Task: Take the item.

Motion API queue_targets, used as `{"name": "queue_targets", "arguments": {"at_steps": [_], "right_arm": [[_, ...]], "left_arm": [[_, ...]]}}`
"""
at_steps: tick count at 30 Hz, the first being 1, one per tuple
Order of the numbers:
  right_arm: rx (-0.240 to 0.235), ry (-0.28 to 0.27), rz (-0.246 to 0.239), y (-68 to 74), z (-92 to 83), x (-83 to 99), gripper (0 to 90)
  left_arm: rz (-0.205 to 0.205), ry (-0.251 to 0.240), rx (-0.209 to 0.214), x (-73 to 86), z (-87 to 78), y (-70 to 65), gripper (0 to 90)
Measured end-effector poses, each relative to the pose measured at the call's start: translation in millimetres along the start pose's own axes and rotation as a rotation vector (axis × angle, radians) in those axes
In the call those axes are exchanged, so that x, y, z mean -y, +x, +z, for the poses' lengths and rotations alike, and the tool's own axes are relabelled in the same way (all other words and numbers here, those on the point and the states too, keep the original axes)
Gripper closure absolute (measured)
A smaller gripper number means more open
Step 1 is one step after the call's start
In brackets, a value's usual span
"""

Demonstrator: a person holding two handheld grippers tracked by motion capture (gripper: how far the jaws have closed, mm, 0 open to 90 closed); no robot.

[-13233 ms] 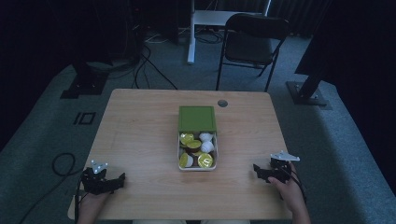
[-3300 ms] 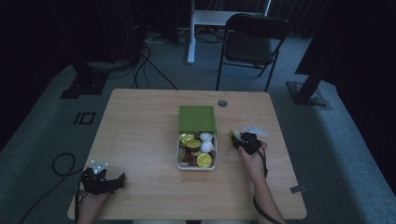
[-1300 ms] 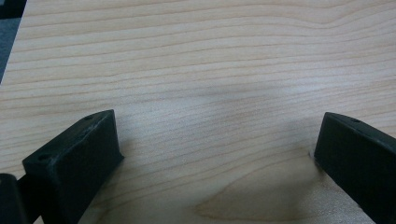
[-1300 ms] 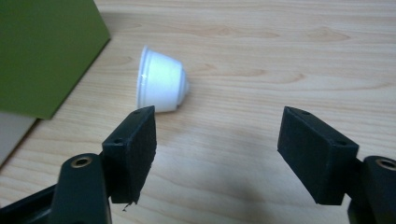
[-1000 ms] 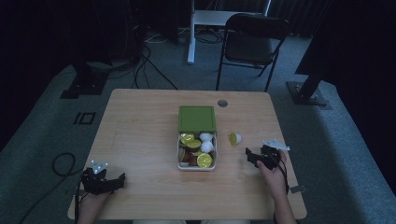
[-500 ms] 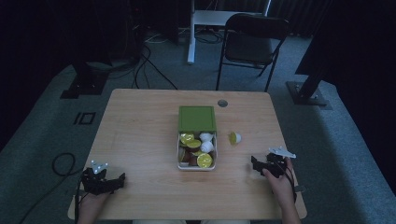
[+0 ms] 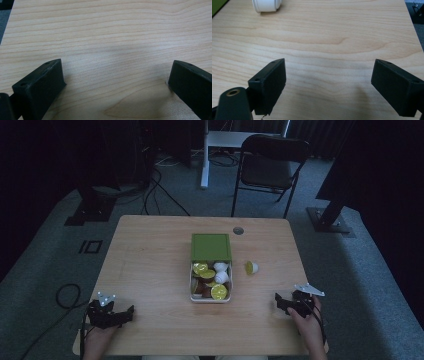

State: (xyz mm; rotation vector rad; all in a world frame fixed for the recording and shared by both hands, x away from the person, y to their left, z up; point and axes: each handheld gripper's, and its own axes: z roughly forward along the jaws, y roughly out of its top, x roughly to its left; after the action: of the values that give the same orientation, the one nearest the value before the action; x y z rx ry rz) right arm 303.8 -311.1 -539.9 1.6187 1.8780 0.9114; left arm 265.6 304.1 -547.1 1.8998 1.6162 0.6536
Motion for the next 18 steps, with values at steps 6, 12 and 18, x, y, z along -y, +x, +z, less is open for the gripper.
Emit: {"name": "queue_targets", "arguments": {"at_steps": [6, 12, 18], "right_arm": [[-0.010, 0.006, 0.001, -0.9, -0.7, 5.3, 12.2], [-0.027, 0.029, -0.022, -2.2, 1.1, 9.4, 12.2], [-0.044, 0.041, -0.054, -2.2, 1.5, 12.5, 11.9]], "left_arm": [[0.000, 0.000, 0.000, 0.0, 0.0, 0.0, 0.3], [0.001, 0.001, 0.000, 0.0, 0.0, 0.1, 0.3], [0.000, 0.001, 0.000, 0.0, 0.0, 0.1, 0.3]]}}
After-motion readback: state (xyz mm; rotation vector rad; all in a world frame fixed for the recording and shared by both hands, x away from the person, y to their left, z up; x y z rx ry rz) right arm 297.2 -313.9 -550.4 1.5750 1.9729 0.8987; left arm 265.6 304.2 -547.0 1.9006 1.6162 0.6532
